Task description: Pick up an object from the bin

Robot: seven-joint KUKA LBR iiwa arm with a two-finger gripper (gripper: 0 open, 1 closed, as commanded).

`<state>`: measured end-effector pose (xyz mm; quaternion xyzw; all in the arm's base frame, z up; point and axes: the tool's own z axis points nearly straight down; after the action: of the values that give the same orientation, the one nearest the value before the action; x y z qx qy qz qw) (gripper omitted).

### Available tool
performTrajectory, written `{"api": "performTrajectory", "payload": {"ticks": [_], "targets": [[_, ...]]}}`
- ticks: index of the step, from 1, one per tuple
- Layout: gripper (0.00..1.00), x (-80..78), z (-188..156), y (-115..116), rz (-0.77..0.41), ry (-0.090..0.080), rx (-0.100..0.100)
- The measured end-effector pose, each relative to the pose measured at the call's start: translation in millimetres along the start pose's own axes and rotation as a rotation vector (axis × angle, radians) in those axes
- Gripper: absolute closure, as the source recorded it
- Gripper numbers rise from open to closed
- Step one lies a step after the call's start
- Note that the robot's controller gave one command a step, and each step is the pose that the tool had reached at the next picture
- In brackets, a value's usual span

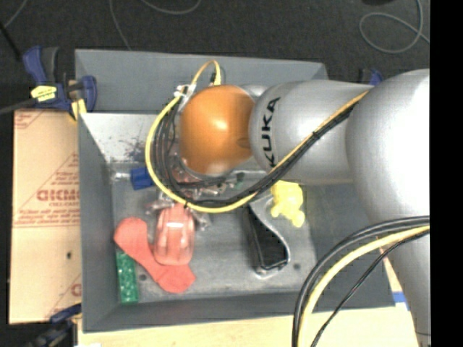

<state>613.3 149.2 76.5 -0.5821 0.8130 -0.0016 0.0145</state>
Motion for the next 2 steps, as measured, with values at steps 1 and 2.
{"api": "performTrajectory", "payload": {"ticks": [1, 2], "targets": [[1.0, 1.2, -18, 1, 0.004, 0.006, -0.007], [1.0, 1.4, -32, 1, 0.009, 0.007, -0.006]]}}
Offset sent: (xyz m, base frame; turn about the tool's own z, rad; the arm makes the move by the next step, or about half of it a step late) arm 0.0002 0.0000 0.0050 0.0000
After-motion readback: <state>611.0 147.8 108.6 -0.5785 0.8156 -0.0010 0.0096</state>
